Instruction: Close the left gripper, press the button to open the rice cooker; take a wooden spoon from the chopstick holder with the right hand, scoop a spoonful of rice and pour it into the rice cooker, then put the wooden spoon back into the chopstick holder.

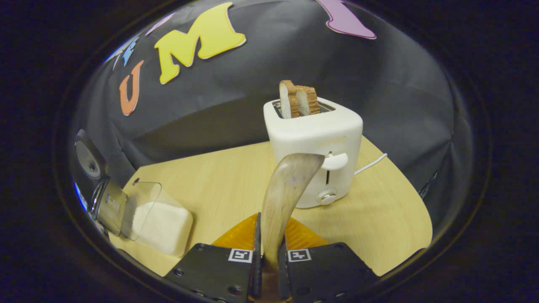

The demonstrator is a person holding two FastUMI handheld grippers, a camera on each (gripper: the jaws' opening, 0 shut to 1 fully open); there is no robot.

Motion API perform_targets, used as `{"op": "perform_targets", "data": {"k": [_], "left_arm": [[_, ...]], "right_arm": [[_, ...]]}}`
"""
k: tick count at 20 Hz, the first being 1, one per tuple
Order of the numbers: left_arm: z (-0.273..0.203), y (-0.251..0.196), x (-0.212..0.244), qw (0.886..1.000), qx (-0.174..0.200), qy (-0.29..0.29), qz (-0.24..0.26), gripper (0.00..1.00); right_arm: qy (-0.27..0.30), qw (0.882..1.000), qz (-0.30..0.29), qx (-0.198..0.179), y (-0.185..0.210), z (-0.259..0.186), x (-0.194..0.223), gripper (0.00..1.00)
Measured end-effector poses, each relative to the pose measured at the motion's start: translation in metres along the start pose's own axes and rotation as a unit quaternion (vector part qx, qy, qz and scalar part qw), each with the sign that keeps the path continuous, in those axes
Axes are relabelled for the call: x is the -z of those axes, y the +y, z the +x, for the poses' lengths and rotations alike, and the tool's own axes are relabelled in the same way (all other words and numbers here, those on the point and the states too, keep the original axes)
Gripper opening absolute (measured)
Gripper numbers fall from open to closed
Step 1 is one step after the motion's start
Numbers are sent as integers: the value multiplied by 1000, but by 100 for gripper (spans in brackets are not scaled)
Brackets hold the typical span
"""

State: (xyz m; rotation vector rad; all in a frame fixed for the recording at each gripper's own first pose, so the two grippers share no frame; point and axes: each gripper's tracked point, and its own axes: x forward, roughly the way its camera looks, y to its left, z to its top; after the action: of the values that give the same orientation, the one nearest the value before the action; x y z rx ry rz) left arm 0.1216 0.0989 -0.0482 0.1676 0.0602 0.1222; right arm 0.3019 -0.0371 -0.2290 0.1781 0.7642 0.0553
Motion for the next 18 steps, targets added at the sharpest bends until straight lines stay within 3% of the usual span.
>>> {"op": "perform_targets", "data": {"k": [3,10,18], "left_arm": [[-3,3,1,1000,4,-1,-7,99],[-14,22,5,1000,12,-12,-23,99],[-17,44,27,999,22,-8,-38,99]], "right_arm": [[-7,1000,7,-12,7,-7,-4,11],[-70,997,-37,21,18,-49,-36,11],[-137,984,-98,49,72,-96,-65,11]]}}
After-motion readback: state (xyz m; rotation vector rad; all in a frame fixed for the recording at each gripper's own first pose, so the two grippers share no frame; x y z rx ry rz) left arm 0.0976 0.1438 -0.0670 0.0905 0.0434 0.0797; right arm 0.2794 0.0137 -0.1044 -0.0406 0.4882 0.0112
